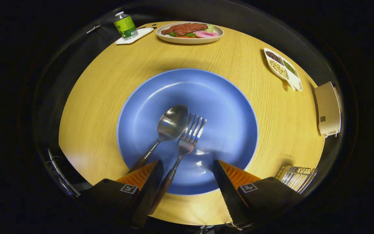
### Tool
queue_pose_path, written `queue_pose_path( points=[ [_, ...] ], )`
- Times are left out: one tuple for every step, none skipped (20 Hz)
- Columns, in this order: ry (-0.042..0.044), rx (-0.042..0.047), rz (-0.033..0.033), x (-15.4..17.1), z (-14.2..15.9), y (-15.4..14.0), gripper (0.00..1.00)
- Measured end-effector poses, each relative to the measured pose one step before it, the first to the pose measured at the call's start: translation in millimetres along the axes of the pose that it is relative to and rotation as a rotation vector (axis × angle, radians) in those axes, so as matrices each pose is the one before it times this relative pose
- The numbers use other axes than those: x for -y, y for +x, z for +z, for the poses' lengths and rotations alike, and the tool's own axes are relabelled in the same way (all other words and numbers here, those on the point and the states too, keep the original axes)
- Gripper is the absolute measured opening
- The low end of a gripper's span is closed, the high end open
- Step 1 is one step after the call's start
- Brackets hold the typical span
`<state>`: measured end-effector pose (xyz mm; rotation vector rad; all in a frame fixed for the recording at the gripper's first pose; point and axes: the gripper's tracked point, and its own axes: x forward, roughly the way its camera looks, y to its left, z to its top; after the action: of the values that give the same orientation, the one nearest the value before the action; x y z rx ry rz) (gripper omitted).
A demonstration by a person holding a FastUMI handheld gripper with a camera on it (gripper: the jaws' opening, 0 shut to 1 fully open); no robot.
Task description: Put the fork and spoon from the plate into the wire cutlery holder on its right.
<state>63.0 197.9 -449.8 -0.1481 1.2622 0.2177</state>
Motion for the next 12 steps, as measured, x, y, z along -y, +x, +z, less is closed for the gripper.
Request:
queue_pose_path(
  points=[
    [-0.00959,-0.0198,-0.00036,-0.26,-0.29,0.93,0.97],
    [-0.01306,-0.02653,0.00128,-0.97,0.12,0.83,0.98],
    [-0.01481,-0.02748,-0.00159,-0.74,-0.72,1.14,0.98],
    [-0.01563,-0.01866,-0.00094,-0.28,-0.07,0.98,0.99],
    [-0.01464,-0.01277,0.00508,-1.18,-0.35,-0.39,0.99],
    [-0.00653,-0.00414,0.00361,0.72,0.82,2.16,1.0],
    [0.00906,0.00253,-0.00004,1.07,-0.65,-3.71,0.99],
    [0.02413,0.00516,-0.00095,0.72,0.46,1.67,1.0],
    [0.02825,-0.01284,-0.00071,-0.2,0.18,0.0,0.99],
    [0.02781,-0.0287,0.00085,0.34,-0.74,1.13,0.99],
    [0.03158,-0.02235,-0.00687,2.07,1.16,-0.79,0.99],
    [0.01799,-0.01325,-0.00452,0.77,0.4,0.05,0.99]
  ],
)
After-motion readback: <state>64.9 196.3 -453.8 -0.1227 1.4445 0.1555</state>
